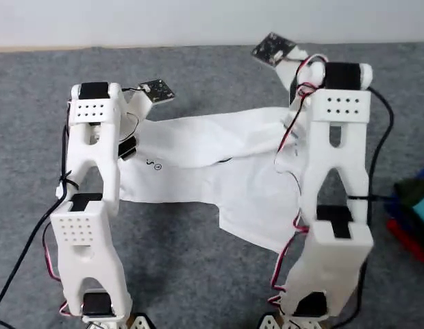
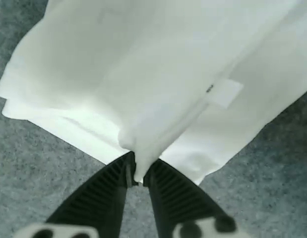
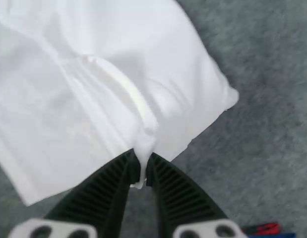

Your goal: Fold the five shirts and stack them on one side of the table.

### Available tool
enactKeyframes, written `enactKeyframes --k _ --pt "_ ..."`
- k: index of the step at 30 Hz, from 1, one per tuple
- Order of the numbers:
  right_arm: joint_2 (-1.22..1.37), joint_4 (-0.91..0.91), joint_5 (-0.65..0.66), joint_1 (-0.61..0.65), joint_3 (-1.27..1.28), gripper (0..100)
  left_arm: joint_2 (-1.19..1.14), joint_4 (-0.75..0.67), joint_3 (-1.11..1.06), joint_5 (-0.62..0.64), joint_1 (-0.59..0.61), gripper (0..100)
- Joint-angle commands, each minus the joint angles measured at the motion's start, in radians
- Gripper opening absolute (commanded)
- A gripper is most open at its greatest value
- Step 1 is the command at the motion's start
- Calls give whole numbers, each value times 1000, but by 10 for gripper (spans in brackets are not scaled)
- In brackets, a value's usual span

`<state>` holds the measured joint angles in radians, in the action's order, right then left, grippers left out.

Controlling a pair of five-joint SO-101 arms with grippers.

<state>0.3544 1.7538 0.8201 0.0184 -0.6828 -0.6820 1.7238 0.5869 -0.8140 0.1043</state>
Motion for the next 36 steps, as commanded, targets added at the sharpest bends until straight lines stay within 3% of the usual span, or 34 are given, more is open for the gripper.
enactKeyframes --k 1,9,20,36 --pt "-165 39 -5 4 123 9 11 29 30 -29 21 3" --pt "-366 24 91 -1 473 9 12 31 -4 -75 77 3" --pt "-544 -183 97 2 910 9 20 29 -127 -161 58 3" --pt "-552 -231 95 2 968 9 21 31 -125 -163 72 73"
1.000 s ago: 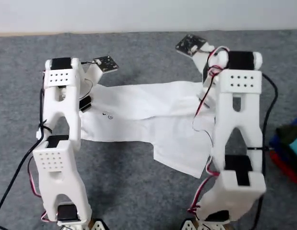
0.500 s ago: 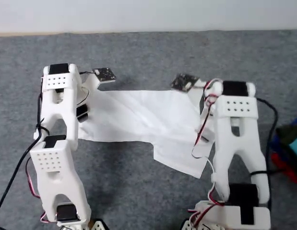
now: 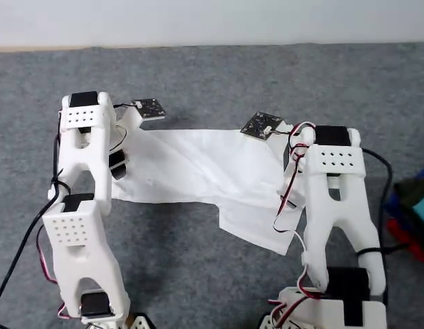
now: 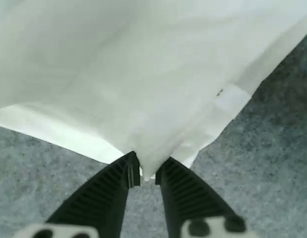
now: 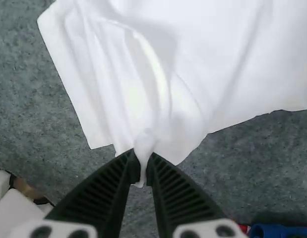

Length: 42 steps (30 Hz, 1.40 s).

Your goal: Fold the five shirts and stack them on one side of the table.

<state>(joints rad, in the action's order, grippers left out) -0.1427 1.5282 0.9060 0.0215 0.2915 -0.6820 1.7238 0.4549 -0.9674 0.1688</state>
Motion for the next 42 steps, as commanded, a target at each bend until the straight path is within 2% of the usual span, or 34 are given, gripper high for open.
enactKeyframes --k 1,12,17,21,26,33,39,42 --pt "-54 -5 9 -1 -6 9 21 31 4 -9 9 72" --pt "-53 -5 9 -1 -6 14 66 32 -90 -43 34 31" --pt "-53 -5 9 -1 -5 15 172 31 -211 -120 34 94" --pt "-53 4 9 -1 -5 43 233 31 -257 -132 38 105" --pt "-65 15 3 -4 -9 236 250 29 -255 -132 41 105" --pt "-65 99 3 -8 -80 245 255 29 -222 -189 109 105" --pt "-59 127 2 -4 -258 245 255 29 -163 -181 155 100" --pt "-53 110 2 -1 -311 245 255 29 -90 -138 170 100"
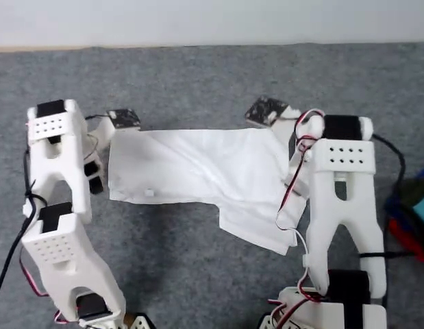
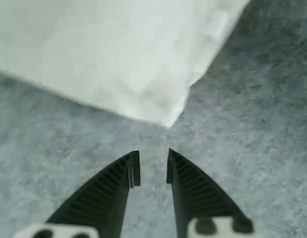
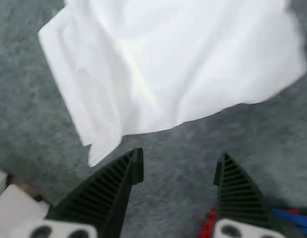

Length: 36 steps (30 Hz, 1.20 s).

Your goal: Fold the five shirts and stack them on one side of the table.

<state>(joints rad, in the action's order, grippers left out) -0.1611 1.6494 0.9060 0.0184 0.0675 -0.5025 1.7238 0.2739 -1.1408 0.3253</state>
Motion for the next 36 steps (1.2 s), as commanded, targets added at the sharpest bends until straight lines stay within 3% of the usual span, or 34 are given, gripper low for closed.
enactKeyframes --k 1,8,12,19,26,36 --pt "-35 -38 -2 2 -89 244 75 29 110 46 14 100" --pt "48 -262 -163 2 -77 112 63 -3 160 121 -49 4" --pt "188 -375 -192 15 -81 13 63 -143 70 318 -130 3" --pt "424 -602 -190 13 -83 14 61 -367 -47 577 -193 3" --pt "588 -780 -189 10 -126 14 61 -450 -177 595 -229 3" --pt "834 -757 -189 -79 -436 14 61 -448 -311 531 -207 3"
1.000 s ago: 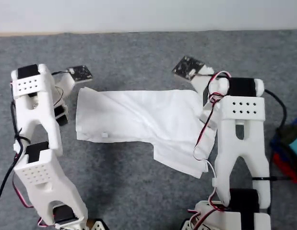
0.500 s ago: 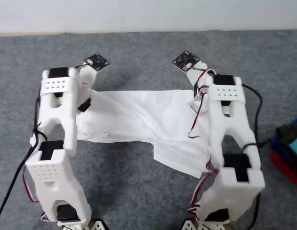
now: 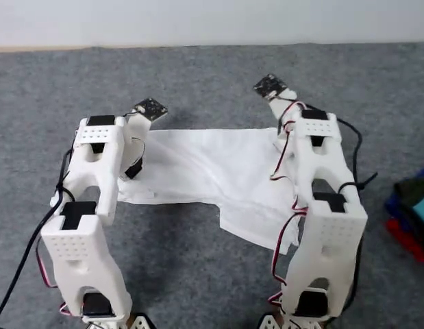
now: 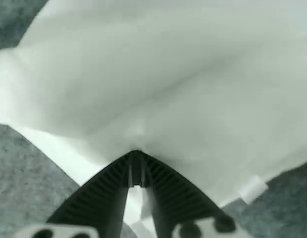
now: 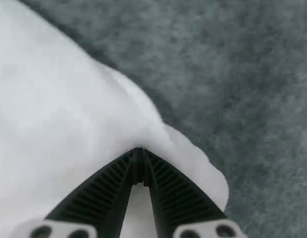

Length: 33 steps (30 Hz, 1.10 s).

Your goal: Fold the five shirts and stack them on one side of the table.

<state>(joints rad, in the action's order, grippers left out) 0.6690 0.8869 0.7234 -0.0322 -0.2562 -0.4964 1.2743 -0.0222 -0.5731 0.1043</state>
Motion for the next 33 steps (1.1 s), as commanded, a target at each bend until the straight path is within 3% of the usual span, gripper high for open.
enactKeyframes --k 1,7,10,19,27,33 --pt "15 27 -6 -28 -138 14 55 2 -21 -49 23 3" --pt "31 101 -8 -12 -215 14 55 5 -21 -63 97 3" --pt "31 104 -8 -8 -215 14 55 77 -19 -135 115 3" --pt "-73 220 -8 70 -226 14 121 293 71 -203 112 3" --pt "-199 371 -9 173 -226 14 255 356 94 -204 83 3" --pt "-222 559 -9 214 -226 14 183 353 54 -203 26 3"
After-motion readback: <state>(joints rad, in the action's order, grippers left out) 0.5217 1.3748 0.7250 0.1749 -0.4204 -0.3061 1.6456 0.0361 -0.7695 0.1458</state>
